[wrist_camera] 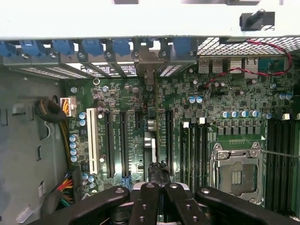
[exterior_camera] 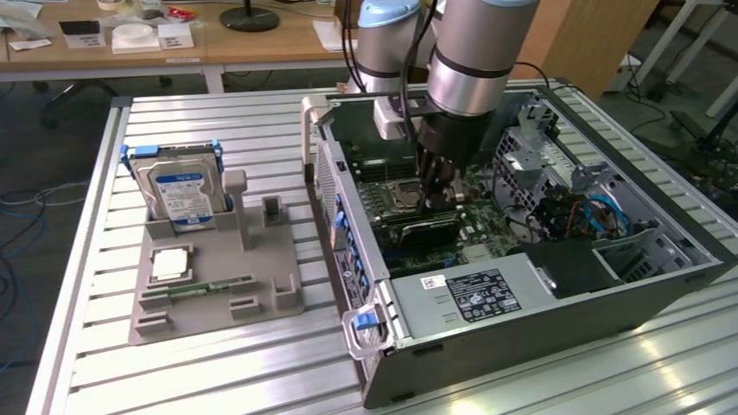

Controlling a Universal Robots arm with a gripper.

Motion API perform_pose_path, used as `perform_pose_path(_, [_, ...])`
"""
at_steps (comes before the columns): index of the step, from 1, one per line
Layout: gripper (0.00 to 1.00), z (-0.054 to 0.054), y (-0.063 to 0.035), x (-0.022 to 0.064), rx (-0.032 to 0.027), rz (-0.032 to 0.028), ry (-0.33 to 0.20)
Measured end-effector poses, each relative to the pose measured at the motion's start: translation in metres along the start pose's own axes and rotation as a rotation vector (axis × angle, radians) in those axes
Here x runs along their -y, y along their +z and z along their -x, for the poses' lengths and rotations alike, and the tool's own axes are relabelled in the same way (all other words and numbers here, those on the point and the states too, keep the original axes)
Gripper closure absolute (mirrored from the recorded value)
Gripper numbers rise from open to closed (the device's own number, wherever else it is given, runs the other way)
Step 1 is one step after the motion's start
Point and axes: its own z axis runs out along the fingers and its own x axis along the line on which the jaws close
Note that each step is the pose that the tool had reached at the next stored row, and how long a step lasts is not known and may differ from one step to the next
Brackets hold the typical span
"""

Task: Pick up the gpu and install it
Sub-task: 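Press down on the gpu until it lock into place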

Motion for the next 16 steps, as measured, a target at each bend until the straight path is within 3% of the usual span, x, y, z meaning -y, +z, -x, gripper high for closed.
perform_pose_path(16, [0.89,0.002,0.0149,-0.0007,0.0038,0.0002,0.000])
